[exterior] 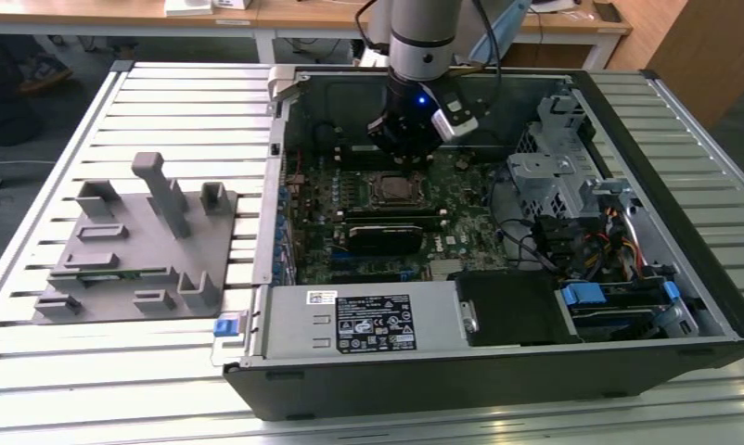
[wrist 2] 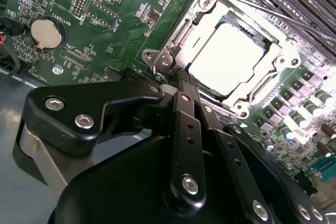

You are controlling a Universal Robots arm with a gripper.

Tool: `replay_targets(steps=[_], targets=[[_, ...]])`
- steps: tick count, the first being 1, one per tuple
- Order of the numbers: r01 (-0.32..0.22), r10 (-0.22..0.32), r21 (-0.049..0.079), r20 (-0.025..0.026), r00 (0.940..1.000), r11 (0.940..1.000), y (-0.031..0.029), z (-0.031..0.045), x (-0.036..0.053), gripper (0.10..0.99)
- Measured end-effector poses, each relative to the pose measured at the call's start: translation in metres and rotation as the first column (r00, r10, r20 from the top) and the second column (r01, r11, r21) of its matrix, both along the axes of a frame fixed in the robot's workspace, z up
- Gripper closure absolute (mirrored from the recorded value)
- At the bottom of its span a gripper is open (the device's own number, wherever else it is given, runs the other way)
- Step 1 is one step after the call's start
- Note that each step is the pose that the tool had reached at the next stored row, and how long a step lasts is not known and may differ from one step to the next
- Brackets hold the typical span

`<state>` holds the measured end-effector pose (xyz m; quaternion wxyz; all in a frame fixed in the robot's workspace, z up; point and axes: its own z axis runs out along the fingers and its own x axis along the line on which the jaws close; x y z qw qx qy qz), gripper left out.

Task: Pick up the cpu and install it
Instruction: 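Install the first cpu locking lever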

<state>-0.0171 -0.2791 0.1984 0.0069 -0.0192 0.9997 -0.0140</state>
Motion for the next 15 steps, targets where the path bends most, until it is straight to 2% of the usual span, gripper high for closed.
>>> replay_targets(steps=[3,10,12,15], targets=[[0.0,0.0,0.006,0.0002,1.0,1.0,0.0002,-0.0003,0.0,0.98],[-0.001,0.001,0.051,0.0004,1.0,0.9987,0.0003,-0.0006,0.0,0.98],[-0.001,0.001,0.058,0.0005,1.0,0.9983,0.0003,-0.0006,0.0001,0.98],[-0.002,0.002,0.062,0.0008,1.0,0.9981,0.0004,0.0007,0.0,0.98]])
